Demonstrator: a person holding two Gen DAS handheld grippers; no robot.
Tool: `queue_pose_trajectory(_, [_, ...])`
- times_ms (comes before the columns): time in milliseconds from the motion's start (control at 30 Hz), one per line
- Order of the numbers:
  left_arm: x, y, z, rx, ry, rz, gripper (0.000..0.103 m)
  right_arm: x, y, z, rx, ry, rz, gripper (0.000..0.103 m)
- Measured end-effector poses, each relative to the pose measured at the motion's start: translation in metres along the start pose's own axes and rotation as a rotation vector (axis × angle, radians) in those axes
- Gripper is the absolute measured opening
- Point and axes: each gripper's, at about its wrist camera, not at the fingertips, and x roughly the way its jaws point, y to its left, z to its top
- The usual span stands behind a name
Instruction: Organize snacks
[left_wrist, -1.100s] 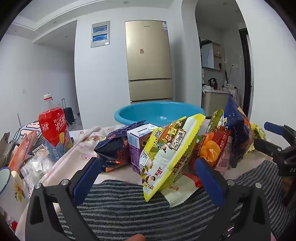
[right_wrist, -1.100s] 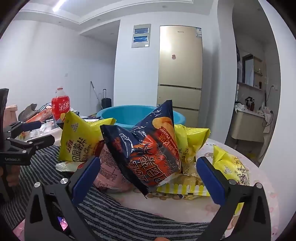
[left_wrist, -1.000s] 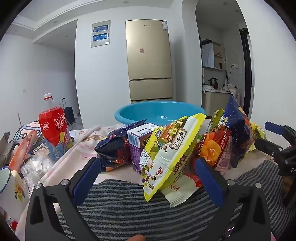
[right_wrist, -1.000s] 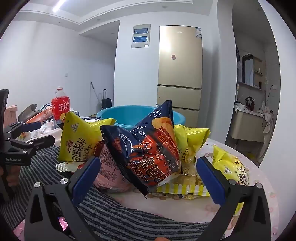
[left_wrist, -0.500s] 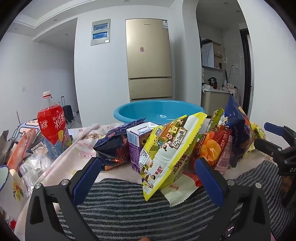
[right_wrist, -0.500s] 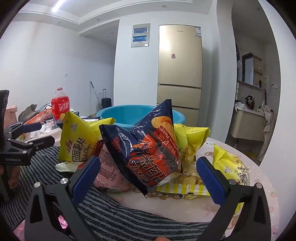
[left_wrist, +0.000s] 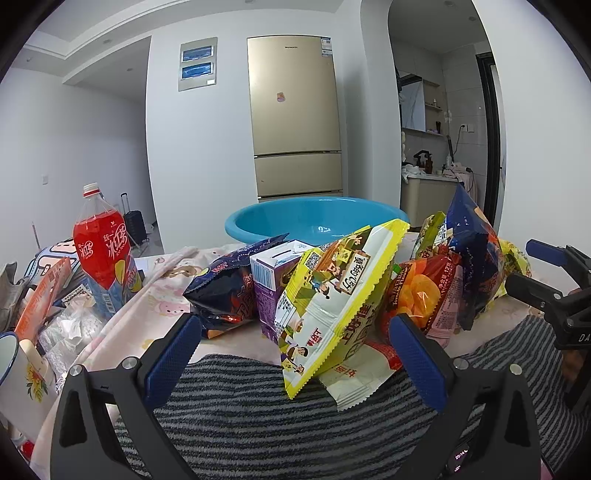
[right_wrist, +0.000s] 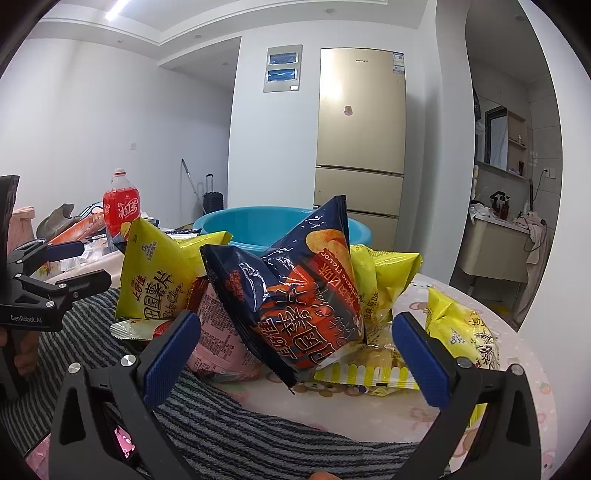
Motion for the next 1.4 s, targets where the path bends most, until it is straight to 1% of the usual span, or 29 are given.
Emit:
queue_pose_trajectory(1100, [0.0002, -0.0004, 0.0003, 0.002, 0.002, 0.0, 0.103, 0.0007, -0.0004, 0.0007, -0.002, 0.005, 0.0, 0.103])
queue_pose_trajectory(1400, [0.0003, -0.0005, 0.0004, 0.002, 0.002, 0.001, 0.103, 0.0051, 0.0051, -0.0042, 0.0, 0.008, -0.001, 0.103])
